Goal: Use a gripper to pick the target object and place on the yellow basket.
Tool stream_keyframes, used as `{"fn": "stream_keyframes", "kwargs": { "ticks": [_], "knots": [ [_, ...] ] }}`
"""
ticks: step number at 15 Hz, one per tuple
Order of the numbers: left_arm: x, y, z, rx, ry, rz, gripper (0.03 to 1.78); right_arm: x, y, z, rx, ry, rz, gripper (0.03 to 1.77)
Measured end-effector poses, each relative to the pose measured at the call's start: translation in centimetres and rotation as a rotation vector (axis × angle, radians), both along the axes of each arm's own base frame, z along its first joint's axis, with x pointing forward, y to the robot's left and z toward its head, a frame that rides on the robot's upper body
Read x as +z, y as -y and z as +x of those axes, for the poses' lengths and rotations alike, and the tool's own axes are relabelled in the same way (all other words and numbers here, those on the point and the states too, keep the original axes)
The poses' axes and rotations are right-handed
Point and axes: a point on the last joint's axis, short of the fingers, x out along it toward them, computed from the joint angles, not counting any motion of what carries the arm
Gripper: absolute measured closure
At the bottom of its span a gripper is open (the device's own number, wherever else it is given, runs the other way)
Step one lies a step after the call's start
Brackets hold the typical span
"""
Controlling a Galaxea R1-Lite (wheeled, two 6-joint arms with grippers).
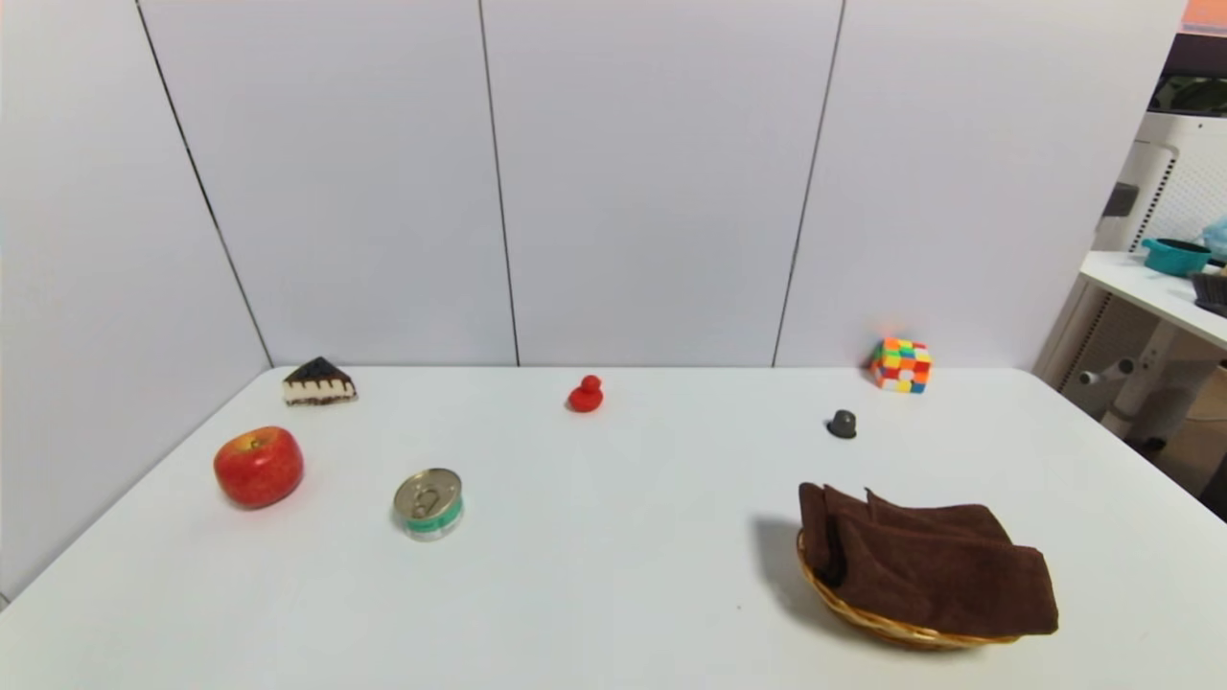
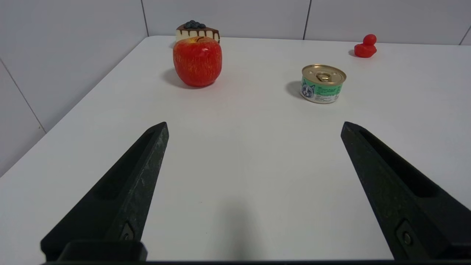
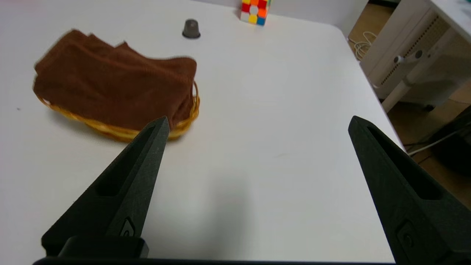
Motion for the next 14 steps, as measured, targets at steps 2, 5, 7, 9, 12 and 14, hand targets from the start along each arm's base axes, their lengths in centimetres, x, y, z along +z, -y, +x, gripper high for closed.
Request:
{"fn": "stream_keyframes", "kwargs": {
  "ticks": [2, 5, 7, 9, 12, 14],
  "knots": [
    [0.0, 0.0, 0.0, 0.0, 0.0, 0.0, 0.12, -3.5, 0.0, -0.3, -0.005, -0.001, 0.033, 0.11],
    [0.0, 0.0, 0.0, 0.0, 0.0, 0.0, 0.12, -5.2, -0.2, -0.7, 0.073, 0.093, 0.094, 0.11],
    [0.0, 0.0, 0.0, 0.0, 0.0, 0.0, 0.12, -5.9, -0.3, -1.1, 0.077, 0.09, 0.12, 0.11],
    [0.0, 0.0, 0.0, 0.0, 0.0, 0.0, 0.12, -6.0, -0.3, -1.5, 0.072, 0.136, 0.126, 0.11],
    [0.0, 0.0, 0.0, 0.0, 0.0, 0.0, 0.12, -6.2, -0.3, -2.4, 0.069, 0.245, 0.145, 0.11],
    [0.0, 0.0, 0.0, 0.0, 0.0, 0.0, 0.12, -6.2, -0.3, -2.7, 0.066, 0.277, 0.153, 0.11]
  ]
}}
